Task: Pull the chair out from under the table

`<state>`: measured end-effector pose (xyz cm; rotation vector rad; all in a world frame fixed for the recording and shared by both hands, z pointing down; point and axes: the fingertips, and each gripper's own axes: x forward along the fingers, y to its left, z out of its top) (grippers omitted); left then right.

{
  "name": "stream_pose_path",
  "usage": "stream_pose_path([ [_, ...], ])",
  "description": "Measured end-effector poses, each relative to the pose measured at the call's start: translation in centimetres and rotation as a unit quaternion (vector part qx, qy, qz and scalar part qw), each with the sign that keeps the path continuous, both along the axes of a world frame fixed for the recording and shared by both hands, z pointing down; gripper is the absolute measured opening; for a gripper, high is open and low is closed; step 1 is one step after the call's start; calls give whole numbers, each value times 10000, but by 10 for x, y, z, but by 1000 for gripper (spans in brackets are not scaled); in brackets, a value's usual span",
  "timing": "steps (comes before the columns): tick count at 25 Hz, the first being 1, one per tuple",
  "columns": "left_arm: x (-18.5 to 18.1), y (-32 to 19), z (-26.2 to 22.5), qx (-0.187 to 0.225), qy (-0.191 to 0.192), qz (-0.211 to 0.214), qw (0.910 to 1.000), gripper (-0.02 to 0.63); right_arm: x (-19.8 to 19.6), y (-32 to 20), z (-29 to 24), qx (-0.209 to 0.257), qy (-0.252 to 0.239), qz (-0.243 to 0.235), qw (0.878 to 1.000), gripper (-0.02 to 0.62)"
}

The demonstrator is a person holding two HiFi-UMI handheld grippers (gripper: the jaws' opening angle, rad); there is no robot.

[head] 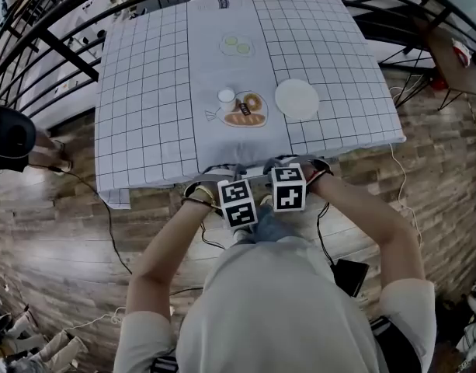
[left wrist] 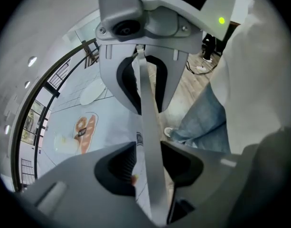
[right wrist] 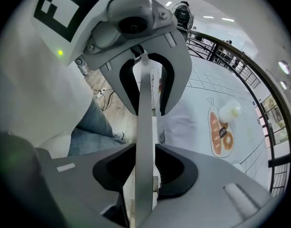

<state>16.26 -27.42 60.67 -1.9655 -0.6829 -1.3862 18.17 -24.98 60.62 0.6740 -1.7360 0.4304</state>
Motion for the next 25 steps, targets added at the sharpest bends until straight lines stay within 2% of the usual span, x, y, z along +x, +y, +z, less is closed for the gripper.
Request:
stream_pose_path([
  [9,-5,0,21,27,-263,-9,9996,121,0,-4,21,-26,256,-180,9995,117],
  [12,-3,3,27,84,-231,17,9997,95,0,-5,28,43,346,-198,9992,100],
  [16,-2,2,33,207,-224,75,9995,95,2,-4,33,143,541,-321,9979,86],
  [25,-2,2,36,265,-300,139,9991,95,3,-4,37,11,625,-303,9976,81],
])
